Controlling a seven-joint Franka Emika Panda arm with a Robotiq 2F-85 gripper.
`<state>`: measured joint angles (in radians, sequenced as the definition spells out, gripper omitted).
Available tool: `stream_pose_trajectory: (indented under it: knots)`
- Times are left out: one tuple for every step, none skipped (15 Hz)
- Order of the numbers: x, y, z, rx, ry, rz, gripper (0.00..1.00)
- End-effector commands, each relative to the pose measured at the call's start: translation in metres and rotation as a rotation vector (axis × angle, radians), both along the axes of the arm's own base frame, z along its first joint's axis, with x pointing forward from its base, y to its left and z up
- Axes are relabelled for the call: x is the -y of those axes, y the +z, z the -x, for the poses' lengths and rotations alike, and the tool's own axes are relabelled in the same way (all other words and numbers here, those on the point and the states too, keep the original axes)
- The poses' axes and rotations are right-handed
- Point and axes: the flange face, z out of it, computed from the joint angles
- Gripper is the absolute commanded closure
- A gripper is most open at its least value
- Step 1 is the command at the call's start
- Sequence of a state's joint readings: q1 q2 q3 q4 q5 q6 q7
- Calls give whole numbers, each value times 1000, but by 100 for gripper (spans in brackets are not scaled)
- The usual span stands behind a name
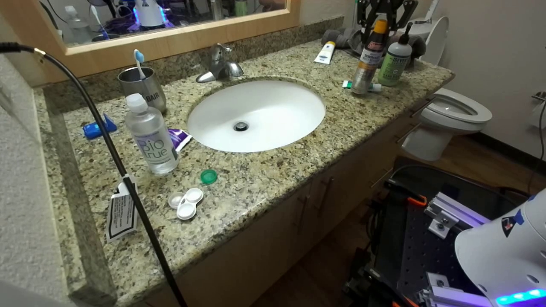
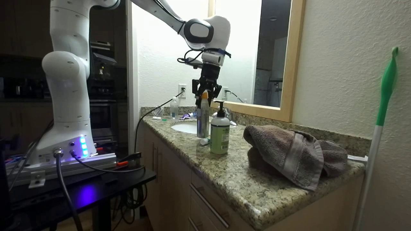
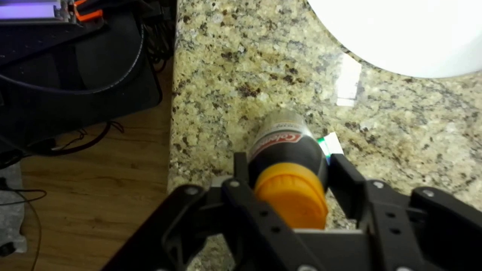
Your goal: Move the silver bottle backwards
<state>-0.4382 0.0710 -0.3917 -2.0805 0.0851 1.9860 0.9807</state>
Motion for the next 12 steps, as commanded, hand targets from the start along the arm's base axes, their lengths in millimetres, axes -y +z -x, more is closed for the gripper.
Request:
stream_pose_trajectory:
  knots:
    - [-4,87,14,91,63,116,69]
    - [-4,111,16,123,88,144,69]
    - [-3,137,19,155,102,167,69]
    - [-3,166,22,201,116,171,69]
    - [-1,194,23,235,130,159,69]
    - [1,219,20,254,153,130,69]
    - [1,241,19,282,158,104,69]
    - [1,255,18,304,156,62,69]
    - [8,273,31,322,159,34,69]
    - [20,291,57,324,149,19,69]
    - [25,305,69,326,157,7,69]
    - [28,321,90,332,178,4,69]
